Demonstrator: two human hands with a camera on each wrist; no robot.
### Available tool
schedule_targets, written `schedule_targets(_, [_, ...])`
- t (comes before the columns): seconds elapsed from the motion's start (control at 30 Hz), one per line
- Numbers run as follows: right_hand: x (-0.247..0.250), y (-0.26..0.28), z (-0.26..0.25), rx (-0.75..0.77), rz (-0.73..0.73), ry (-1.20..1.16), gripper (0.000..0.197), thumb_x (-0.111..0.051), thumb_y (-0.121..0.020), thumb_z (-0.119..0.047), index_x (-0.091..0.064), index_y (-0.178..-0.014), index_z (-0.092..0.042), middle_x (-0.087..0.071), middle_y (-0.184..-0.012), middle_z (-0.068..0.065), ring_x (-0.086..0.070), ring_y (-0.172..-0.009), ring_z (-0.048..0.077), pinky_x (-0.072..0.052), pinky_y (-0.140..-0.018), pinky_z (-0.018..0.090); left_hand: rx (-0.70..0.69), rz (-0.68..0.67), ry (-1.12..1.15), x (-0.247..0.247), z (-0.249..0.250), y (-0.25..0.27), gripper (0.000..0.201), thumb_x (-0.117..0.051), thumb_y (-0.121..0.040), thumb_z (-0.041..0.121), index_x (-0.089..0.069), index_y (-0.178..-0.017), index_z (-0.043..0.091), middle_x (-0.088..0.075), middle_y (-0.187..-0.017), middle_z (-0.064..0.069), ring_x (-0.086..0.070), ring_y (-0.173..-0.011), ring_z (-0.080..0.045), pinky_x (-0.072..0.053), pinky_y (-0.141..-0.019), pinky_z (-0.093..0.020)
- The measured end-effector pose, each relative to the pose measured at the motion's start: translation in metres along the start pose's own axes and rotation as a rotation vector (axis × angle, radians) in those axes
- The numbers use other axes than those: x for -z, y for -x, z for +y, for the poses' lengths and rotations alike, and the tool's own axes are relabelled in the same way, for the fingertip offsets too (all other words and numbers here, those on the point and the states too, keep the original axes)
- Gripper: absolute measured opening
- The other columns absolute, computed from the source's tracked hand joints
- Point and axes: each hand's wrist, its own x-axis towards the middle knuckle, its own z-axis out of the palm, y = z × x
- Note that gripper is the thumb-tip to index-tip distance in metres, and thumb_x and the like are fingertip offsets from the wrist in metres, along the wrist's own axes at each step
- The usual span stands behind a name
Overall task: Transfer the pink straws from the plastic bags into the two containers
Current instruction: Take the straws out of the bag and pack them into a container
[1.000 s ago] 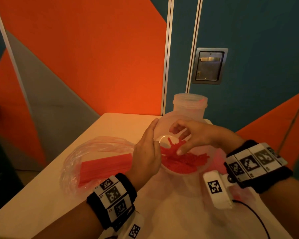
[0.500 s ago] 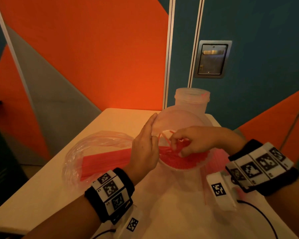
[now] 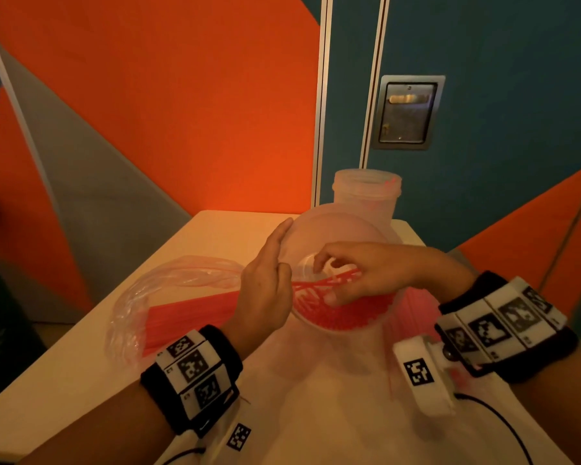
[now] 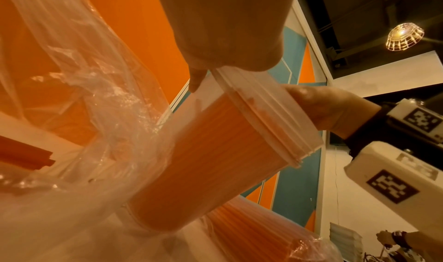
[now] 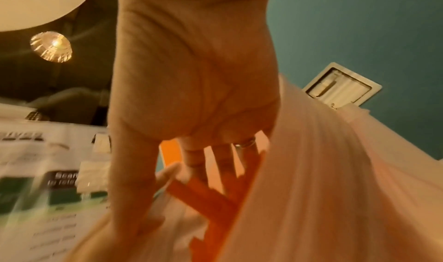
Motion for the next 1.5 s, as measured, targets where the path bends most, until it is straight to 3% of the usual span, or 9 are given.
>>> schedule_targets(0.3, [0.024, 0.017, -0.004, -0.035, 0.654, -0.023, 0.018, -0.055, -0.090, -0.007, -0.070, -0.098, -0.010, -0.068, -0.098, 0.003, -0.062, -0.088, 0.018, -0.045, -0.083, 0.024, -0.064, -0.008, 0.006, 0.000, -0.001, -0.004, 0.054, -0.031, -0.087, 0.011, -0.032, -0.135, 0.036, -0.051, -0.123, 0.012, -0.049, -0.095, 0.005, -0.038, -0.080, 0.000])
schedule_targets(0.43, [0.006, 0.003, 0.003, -0.182, 0.321, 0.303, 0.032, -0.049, -0.092, -0.010, -0.058, -0.123, -0.012, -0.059, -0.125, 0.004, -0.055, -0.112, 0.020, -0.040, -0.091, 0.024, -0.166, -0.056, -0.058, -0.005, 0.005, 0.002, 0.053, -0.029, -0.088, 0.018, -0.033, -0.141, 0.023, -0.038, -0.135, 0.012, -0.050, -0.104, -0.004, -0.033, -0.088, 0.000])
schedule_targets(0.57, [-0.028, -0.008, 0.016, -0.290, 0.044, 0.572, 0.028, -0.045, -0.095, -0.012, -0.058, -0.119, -0.007, -0.060, -0.121, 0.010, -0.058, -0.108, 0.024, -0.044, -0.090, 0.030, -0.254, -0.071, -0.105, -0.008, 0.008, 0.008, 0.055, -0.028, -0.087, 0.019, -0.032, -0.142, 0.018, -0.035, -0.139, 0.010, -0.043, -0.120, -0.002, -0.030, -0.100, -0.003])
schedule_targets(0.73, [-0.030, -0.006, 0.011, -0.266, 0.151, 0.305, 0.026, -0.056, -0.088, -0.012, -0.061, -0.114, -0.010, -0.061, -0.113, 0.008, -0.057, -0.098, 0.022, -0.046, -0.082, 0.028, -0.276, -0.085, -0.117, -0.007, 0.006, 0.011, 0.056, -0.029, -0.086, 0.016, -0.029, -0.141, 0.022, -0.033, -0.141, 0.011, -0.047, -0.120, -0.009, -0.030, -0.100, -0.005])
schedule_targets(0.93, [-0.026, -0.008, -0.007, -0.097, 0.293, -0.367, 0.033, -0.052, -0.093, -0.034, -0.069, -0.103, -0.008, -0.068, -0.091, 0.006, -0.060, -0.082, 0.016, -0.047, -0.083, 0.032, -0.262, -0.092, -0.098, -0.007, 0.005, 0.011, 0.057, -0.029, -0.085, 0.016, -0.030, -0.142, 0.022, -0.035, -0.142, 0.010, -0.052, -0.113, -0.012, -0.030, -0.097, -0.002])
schedule_targets(1.03, [-0.028, -0.016, -0.001, -0.153, 0.346, -0.177, 0.038, -0.042, -0.097, -0.036, -0.064, -0.114, -0.011, -0.064, -0.108, 0.008, -0.059, -0.098, 0.021, -0.043, -0.091, 0.034, -0.252, -0.081, -0.096, -0.007, 0.004, 0.011, 0.057, -0.029, -0.086, 0.017, -0.030, -0.142, 0.024, -0.035, -0.142, 0.012, -0.054, -0.112, -0.013, -0.035, -0.095, -0.007])
schedule_targets(1.13, [-0.038, -0.021, -0.001, -0.040, 0.078, -0.079, 0.041, -0.036, -0.100, -0.036, -0.045, -0.136, -0.021, -0.046, -0.138, 0.007, -0.046, -0.124, 0.024, -0.034, -0.107, 0.035, -0.269, -0.067, -0.105, -0.006, 0.003, 0.009, 0.056, -0.029, -0.086, 0.018, -0.032, -0.141, 0.019, -0.036, -0.142, 0.010, -0.045, -0.125, -0.008, -0.032, -0.102, -0.008])
schedule_targets(1.27, [-0.039, -0.017, 0.000, -0.061, -0.139, 0.058, 0.038, -0.038, -0.099, -0.033, -0.048, -0.134, -0.024, -0.046, -0.140, 0.002, -0.042, -0.127, 0.023, -0.029, -0.105, 0.031, -0.245, -0.066, -0.106, -0.003, 0.002, 0.008, 0.058, -0.028, -0.084, 0.019, -0.033, -0.141, 0.018, -0.037, -0.140, 0.009, -0.047, -0.120, -0.008, -0.036, -0.097, -0.010])
schedule_targets(1.5, [-0.015, -0.001, 0.001, -0.003, 0.190, 0.033, 0.030, -0.049, -0.094, -0.033, -0.065, -0.113, -0.016, -0.063, -0.119, 0.002, -0.055, -0.108, 0.019, -0.041, -0.100, 0.037, -0.175, -0.052, -0.059, 0.006, 0.002, 0.002, 0.053, -0.028, -0.086, 0.023, -0.032, -0.139, 0.028, -0.042, -0.135, 0.011, -0.051, -0.105, -0.002, -0.037, -0.090, -0.006])
